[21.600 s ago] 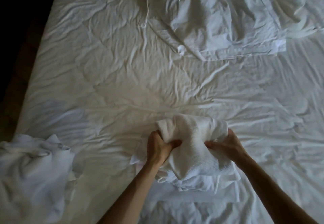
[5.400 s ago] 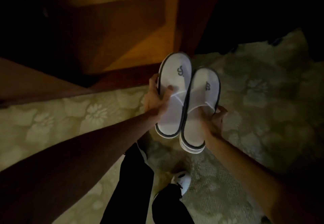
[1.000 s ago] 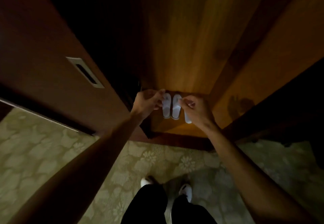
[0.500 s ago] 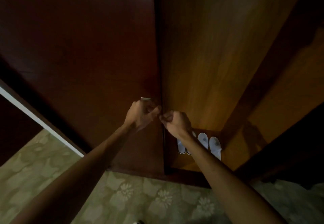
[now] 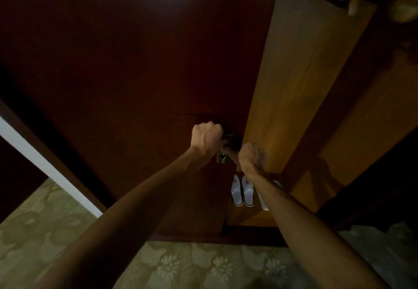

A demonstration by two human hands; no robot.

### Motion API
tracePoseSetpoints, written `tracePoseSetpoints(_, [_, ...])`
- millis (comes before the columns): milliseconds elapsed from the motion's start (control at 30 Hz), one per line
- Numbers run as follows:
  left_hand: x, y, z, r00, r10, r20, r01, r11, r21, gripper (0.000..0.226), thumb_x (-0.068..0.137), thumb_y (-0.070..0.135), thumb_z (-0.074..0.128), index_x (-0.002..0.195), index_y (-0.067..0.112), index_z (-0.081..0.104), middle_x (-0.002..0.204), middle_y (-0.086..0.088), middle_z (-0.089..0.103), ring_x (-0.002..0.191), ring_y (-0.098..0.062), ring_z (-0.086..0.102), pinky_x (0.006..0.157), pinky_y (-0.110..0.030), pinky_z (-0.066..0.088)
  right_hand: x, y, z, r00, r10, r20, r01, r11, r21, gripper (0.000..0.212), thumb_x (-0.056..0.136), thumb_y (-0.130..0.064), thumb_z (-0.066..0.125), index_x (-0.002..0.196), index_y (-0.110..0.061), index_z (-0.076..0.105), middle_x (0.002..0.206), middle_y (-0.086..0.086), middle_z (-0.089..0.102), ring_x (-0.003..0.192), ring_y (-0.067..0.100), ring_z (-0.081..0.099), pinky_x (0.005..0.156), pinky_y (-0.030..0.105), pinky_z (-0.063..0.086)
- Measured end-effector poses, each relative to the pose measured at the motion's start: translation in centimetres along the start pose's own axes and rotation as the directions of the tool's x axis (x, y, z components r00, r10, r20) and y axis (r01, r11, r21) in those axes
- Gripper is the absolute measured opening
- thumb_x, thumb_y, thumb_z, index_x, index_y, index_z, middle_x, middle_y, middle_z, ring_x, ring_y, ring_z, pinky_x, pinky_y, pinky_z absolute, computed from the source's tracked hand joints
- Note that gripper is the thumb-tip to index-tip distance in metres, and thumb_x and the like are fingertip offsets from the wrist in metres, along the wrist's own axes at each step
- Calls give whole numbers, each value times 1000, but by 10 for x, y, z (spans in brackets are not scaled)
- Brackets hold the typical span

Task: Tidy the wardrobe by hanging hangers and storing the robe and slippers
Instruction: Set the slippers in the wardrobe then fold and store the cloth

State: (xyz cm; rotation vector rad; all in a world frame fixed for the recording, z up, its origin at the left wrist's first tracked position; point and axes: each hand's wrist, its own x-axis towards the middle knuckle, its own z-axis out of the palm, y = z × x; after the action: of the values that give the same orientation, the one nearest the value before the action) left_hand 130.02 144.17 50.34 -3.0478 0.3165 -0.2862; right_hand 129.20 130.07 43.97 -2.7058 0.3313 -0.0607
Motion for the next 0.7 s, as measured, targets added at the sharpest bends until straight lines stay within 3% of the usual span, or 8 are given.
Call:
tracePoseSetpoints(100, [1, 6, 0, 999, 50, -16, -50, 999, -2, 24, 99, 41, 57, 98, 18, 64, 78, 3, 57, 67, -12, 55, 63, -27, 44, -4, -2, -7, 999, 37, -9, -37, 995, -89, 30, 104, -28, 43, 78, -15, 53, 66, -3, 48, 63, 12, 49, 57, 25, 37])
tracePoseSetpoints(200, [4, 14, 3, 996, 86, -30, -87, 996, -35, 20, 100, 34, 56, 99, 17, 65, 82, 1, 63, 69, -14, 55, 64, -29, 45, -5, 1, -10, 997, 62, -39, -67, 990, -127, 26, 104, -25, 44, 87, -15, 61, 80, 0, 60, 72, 14, 55, 65, 27, 42])
tracePoseSetpoints(300, [6, 26, 5, 994, 100, -41, -102, 993, -63, 18, 100, 30, 56, 96, 16, 66, 77, 2, 60, 66, -14, 54, 61, -29, 41, -3, 11, -15, 995, 95, -44, -100, 984, -144, 22, 102, -25, 47, 87, -15, 60, 83, -1, 60, 73, 15, 56, 63, 29, 42])
tracePoseSetpoints(433, [12, 49, 6, 991, 114, -73, -121, 988, -98, 20, 101, 30, 54, 92, 18, 67, 74, 3, 60, 63, -13, 55, 58, -28, 41, 4, 34, -24, 989, 134, -62, -143, 974, -177, 22, 100, -24, 50, 82, -17, 60, 81, 0, 67, 71, 16, 61, 67, 31, 53])
tracePoseSetpoints(567, [16, 78, 6, 986, 126, -105, -137, 985, -106, 22, 101, 31, 54, 88, 19, 67, 72, 3, 58, 61, -14, 53, 57, -29, 40, 9, 61, -32, 987, 145, -75, -157, 969, -190, 23, 102, -24, 44, 97, -16, 65, 97, 5, 68, 84, 21, 63, 74, 34, 52])
tracePoseSetpoints(700, [18, 108, 3, 986, 121, -118, -134, 985, -109, 23, 100, 28, 55, 82, 20, 67, 67, 4, 53, 61, -15, 57, 55, -29, 38, 14, 89, -42, 981, 183, -71, -194, 959, -207, 29, 104, -23, 40, 99, -10, 65, 89, 4, 67, 74, 17, 62, 70, 32, 55])
